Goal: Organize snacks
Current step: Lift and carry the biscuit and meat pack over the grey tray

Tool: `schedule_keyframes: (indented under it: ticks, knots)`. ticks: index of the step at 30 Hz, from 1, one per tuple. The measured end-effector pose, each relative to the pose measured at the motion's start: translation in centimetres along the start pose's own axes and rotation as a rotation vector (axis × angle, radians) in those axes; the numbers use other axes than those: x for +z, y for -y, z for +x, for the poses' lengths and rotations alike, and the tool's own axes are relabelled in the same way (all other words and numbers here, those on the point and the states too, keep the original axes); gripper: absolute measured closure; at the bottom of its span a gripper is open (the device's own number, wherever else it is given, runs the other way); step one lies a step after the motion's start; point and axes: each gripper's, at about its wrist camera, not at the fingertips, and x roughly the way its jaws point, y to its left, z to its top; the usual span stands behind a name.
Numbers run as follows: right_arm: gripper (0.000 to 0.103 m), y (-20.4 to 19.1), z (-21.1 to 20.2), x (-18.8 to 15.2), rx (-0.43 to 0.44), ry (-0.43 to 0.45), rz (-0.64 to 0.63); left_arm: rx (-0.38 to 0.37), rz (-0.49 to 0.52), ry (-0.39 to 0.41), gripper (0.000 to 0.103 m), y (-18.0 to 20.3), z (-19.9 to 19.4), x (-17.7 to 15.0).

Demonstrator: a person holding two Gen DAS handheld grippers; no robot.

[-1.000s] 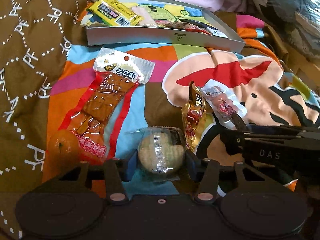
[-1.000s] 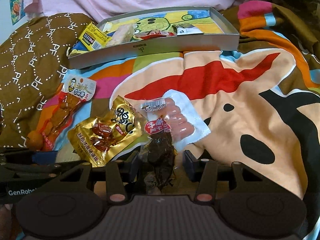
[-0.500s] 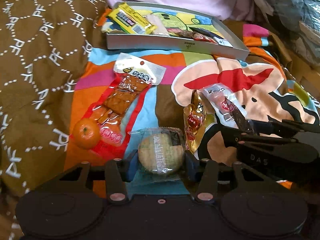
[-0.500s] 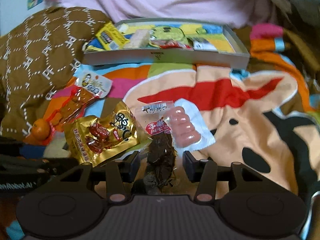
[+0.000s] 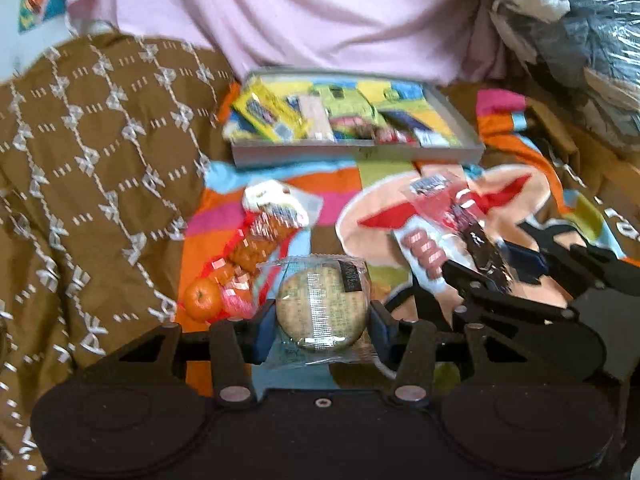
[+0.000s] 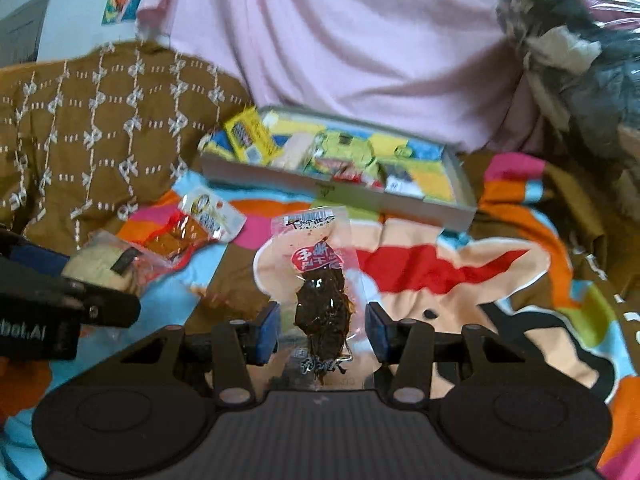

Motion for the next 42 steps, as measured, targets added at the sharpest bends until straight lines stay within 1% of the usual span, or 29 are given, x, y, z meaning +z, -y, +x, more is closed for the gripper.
schedule_keyframes:
  ticks: [7, 12, 16, 19, 26, 30, 34, 38, 42]
  knots:
    - [0.052, 1.9, -1.3, 1.0, 0.005, 0.088, 0.086, 0.095, -0.003, 0.109, 0.053, 2.0, -2.2, 2.0]
    - [0.052, 3.6, -1.7, 1.6, 0.016, 0.147, 0.168, 0.137, -0.072, 0.157, 0.053, 2.0, -2.7, 3.2]
    - [0.052, 4.4, -1.9, 2.1, 0.011, 0.191, 0.199, 0.175, -0.130, 0.189, 0.053, 1.8, -2.6, 4.5]
    - [0.052, 4.5, -1.6, 2.3, 0.017, 0.210, 0.204, 0.199, -0.140, 0.212, 0.053, 1.9, -2.5, 5.5]
    - [0.052, 3.7, -0.4, 3.4, 0.036, 0.238, 0.163, 0.218, -0.136, 0.251, 0.053, 1.9, -2.2, 7.1]
    - [0.052, 3.0, 0.4, 5.0, 0.041, 0.288, 0.094, 0.220, -0.132, 0.260, 0.053, 1.3, -0.8, 8.4]
    - [0.052, 3.1, 1.8, 6.6, 0.038, 0.333, 0.050, 0.212, -0.142, 0.263, 0.053, 0.4, 1.7, 10.3]
    - [0.052, 4.0, 4.3, 7.6, 0.023, 0.353, 0.015, 0.195, -0.142, 0.276, 0.053, 0.0, 4.6, 12.7]
    - [0.052, 5.5, 7.6, 8.2, -0.008, 0.357, 0.013, 0.161, -0.123, 0.292, 0.053, 0.2, 7.8, 14.9]
